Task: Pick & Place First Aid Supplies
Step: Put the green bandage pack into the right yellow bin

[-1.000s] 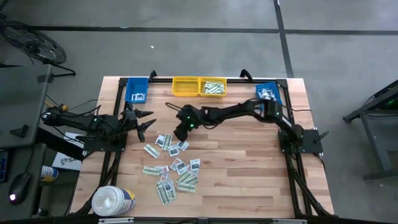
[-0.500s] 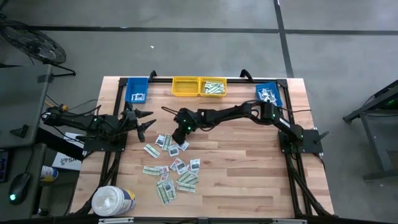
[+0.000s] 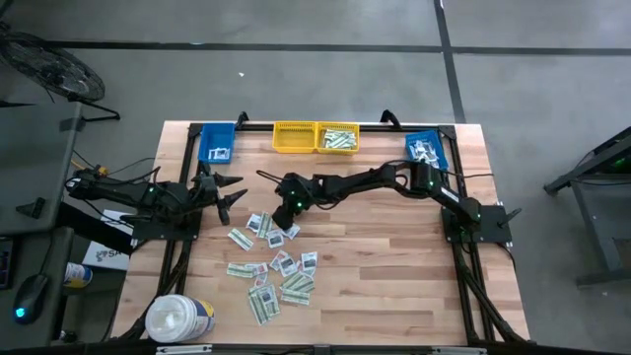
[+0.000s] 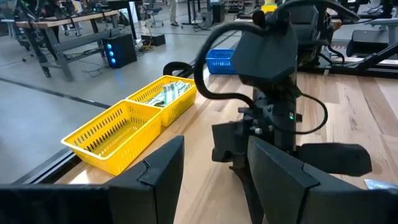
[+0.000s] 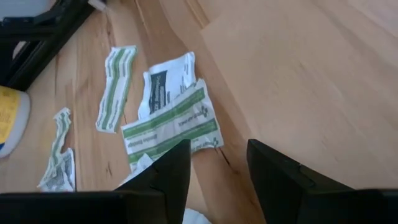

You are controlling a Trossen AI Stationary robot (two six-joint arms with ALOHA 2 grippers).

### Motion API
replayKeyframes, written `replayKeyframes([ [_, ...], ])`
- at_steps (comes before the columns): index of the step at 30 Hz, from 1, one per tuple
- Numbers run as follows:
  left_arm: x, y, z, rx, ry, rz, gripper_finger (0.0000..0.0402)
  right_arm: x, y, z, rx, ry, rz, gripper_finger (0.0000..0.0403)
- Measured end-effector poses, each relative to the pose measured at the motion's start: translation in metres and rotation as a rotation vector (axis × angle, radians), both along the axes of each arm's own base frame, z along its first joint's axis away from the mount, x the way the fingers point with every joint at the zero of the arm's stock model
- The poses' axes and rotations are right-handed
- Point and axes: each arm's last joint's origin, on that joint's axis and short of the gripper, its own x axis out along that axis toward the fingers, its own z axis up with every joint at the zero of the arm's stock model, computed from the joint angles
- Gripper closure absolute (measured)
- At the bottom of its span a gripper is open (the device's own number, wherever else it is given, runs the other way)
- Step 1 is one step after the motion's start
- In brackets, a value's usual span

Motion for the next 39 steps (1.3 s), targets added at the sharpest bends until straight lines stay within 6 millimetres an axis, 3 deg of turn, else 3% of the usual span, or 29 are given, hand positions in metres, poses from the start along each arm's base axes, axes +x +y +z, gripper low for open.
replayKeyframes([
  [13,0.0,0.0,0.0,0.0,0.0,-0.001,0.0225,0.004,-0.001,-0.003,0.031,-0.044,-0.016,0.0251],
  [24,0.0,0.0,0.0,0.0,0.0,0.0,0.0225,0.007,0.014,-0.001,0.047,-0.071,0.034,0.0251],
  [33,0.0,0.0,0.0,-0.001,-0.004,0.0,0.0225,0.008,0.014,0.0,0.027,-0.089,0.032,0.0252],
  [39,0.0,0.0,0.0,-0.001,-0.003,-0.001,0.0225,0.008,0.014,0.0,0.002,-0.091,0.034,0.0272],
])
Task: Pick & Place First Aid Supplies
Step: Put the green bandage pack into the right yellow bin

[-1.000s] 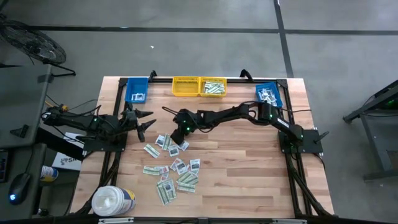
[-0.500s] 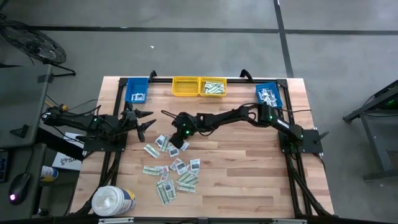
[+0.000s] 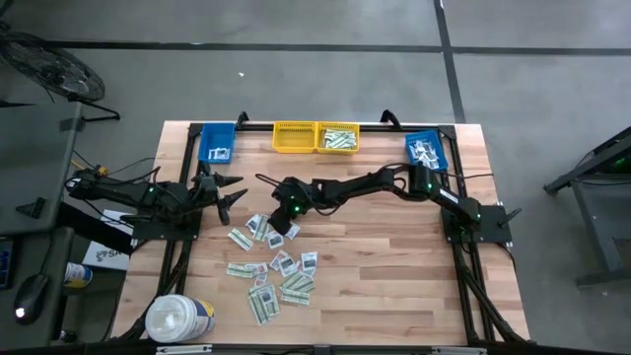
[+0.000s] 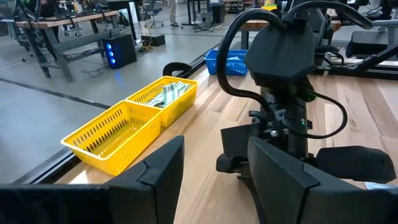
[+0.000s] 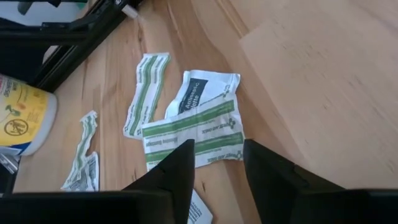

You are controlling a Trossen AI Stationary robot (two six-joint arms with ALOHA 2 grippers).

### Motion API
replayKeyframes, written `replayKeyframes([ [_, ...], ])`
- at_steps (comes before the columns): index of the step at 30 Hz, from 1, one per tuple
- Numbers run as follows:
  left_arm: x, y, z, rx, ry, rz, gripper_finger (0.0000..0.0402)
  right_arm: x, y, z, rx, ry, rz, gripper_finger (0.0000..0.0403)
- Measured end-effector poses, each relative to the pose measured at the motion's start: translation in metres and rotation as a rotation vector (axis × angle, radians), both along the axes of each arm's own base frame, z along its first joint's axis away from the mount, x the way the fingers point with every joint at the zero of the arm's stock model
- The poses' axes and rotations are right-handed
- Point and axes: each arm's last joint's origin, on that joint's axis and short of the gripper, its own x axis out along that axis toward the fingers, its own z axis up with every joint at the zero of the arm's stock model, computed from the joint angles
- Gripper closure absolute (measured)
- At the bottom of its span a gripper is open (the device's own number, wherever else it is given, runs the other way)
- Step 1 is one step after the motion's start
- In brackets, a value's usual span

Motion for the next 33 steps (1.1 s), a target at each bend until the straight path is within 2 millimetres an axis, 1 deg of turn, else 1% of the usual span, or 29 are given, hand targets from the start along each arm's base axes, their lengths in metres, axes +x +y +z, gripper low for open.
replayKeyframes([
  [5,0.0,0.0,0.0,0.0,0.0,0.0,0.0225,-0.001,0.0,-0.002,-0.015,0.015,0.022,0.0298],
  [9,0.0,0.0,0.0,0.0,0.001,0.0,0.0225,-0.004,-0.003,-0.005,-0.046,0.055,0.003,0.0299],
  [12,0.0,0.0,0.0,0.0,0.001,0.0,0.0225,-0.004,-0.008,-0.005,-0.053,0.051,0.008,0.0289],
  [18,0.0,0.0,0.0,0.0,0.001,0.0,0.0225,-0.002,-0.009,-0.002,-0.025,0.018,0.017,0.0252],
  [23,0.0,0.0,0.0,0.0,0.0,0.0,0.0225,0.001,-0.006,-0.009,0.031,-0.004,0.031,0.0226],
  [28,0.0,0.0,0.0,0.0,0.001,0.0,0.0225,0.002,-0.006,-0.013,0.05,-0.005,0.033,0.0216],
  [33,0.0,0.0,0.0,0.0,0.001,0.0,0.0225,0.005,-0.004,-0.011,0.057,0.001,0.043,0.0216],
])
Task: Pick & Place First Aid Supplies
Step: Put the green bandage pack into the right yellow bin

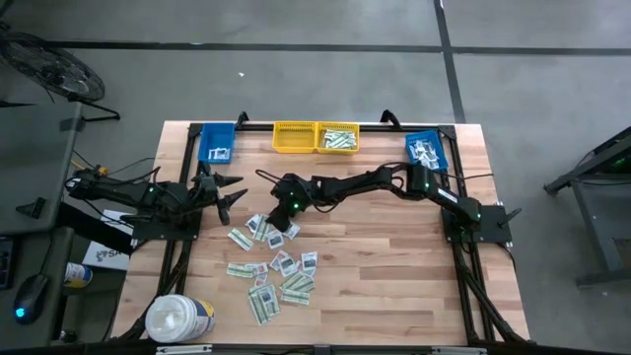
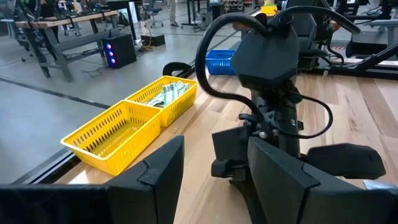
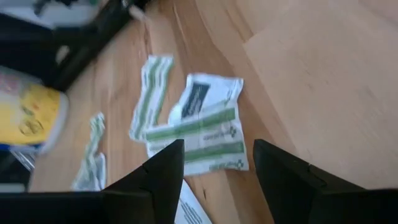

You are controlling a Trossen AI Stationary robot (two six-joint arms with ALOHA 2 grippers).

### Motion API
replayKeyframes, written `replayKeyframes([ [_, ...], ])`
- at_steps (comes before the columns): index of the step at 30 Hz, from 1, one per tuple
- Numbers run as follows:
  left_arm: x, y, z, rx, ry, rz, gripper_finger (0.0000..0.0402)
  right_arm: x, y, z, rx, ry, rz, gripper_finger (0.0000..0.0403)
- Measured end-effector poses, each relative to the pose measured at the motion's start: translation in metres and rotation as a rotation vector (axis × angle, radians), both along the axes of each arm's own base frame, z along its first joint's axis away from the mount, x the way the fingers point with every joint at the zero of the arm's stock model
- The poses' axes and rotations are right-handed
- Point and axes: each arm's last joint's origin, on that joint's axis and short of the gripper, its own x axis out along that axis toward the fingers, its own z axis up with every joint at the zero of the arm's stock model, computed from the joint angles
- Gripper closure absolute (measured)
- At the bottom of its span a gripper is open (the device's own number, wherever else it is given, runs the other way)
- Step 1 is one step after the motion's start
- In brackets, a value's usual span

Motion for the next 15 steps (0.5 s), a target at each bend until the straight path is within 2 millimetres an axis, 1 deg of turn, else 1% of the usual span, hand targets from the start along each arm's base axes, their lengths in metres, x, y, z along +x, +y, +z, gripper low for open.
replayKeyframes([
  [4,0.0,0.0,0.0,0.0,0.0,0.0,0.0225,0.005,0.0,0.008,-0.045,0.053,0.03,0.0216],
  [11,0.0,0.0,0.0,0.0,0.0,0.0,0.0225,0.01,-0.012,0.034,-0.113,0.129,0.097,0.0216],
  [15,0.0,0.0,0.0,0.0,0.0,0.0,0.0225,0.012,-0.016,0.038,-0.098,0.12,0.143,0.0216],
])
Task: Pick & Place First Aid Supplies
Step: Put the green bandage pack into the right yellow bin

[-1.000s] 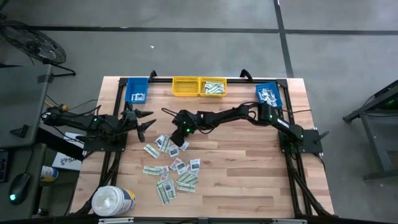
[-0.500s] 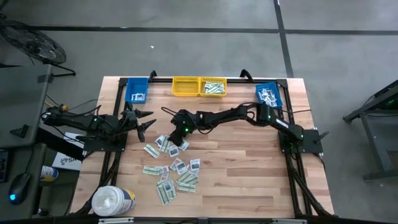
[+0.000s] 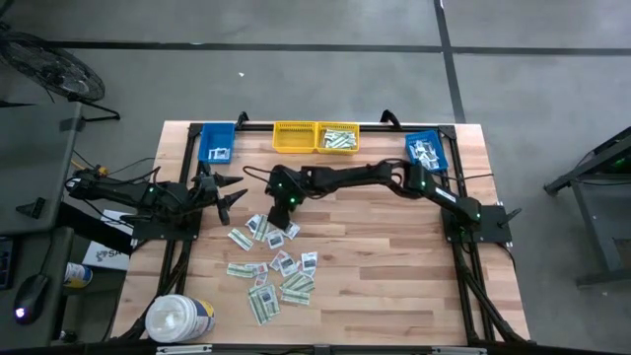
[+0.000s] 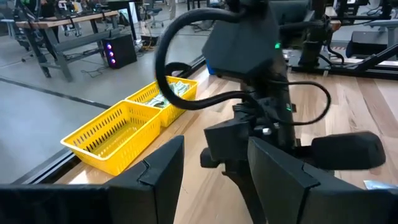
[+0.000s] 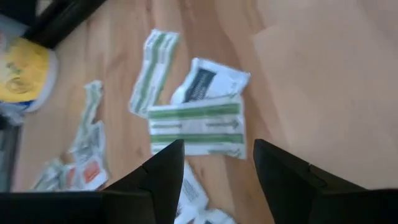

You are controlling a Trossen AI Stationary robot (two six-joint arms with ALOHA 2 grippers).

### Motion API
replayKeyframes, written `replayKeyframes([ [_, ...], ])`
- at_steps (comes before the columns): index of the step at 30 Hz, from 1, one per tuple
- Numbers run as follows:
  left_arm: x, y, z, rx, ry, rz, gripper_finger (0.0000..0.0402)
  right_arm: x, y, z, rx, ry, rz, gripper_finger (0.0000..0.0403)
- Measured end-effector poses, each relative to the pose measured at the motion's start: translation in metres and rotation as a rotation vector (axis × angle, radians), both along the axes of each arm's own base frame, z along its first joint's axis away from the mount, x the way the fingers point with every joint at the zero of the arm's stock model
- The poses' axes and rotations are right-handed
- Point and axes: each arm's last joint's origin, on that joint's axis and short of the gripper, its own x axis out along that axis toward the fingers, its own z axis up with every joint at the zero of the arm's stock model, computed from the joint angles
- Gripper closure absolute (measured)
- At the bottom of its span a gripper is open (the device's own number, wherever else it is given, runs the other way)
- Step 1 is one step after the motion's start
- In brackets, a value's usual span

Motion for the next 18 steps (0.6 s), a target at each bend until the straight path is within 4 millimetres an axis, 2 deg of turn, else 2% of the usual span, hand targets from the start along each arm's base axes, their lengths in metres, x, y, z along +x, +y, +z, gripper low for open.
replayKeyframes([
  [5,0.0,0.0,0.0,-0.001,-0.003,0.0,0.0225,0.007,-0.003,-0.022,0.064,0.015,0.053,0.0217],
  [9,0.0,0.0,0.0,-0.001,-0.002,-0.003,0.0225,0.015,-0.006,-0.031,0.097,0.006,0.074,0.0217],
  [18,0.0,0.0,0.0,0.0,0.005,-0.006,0.0225,0.021,-0.003,-0.032,0.1,-0.013,0.103,0.0222],
])
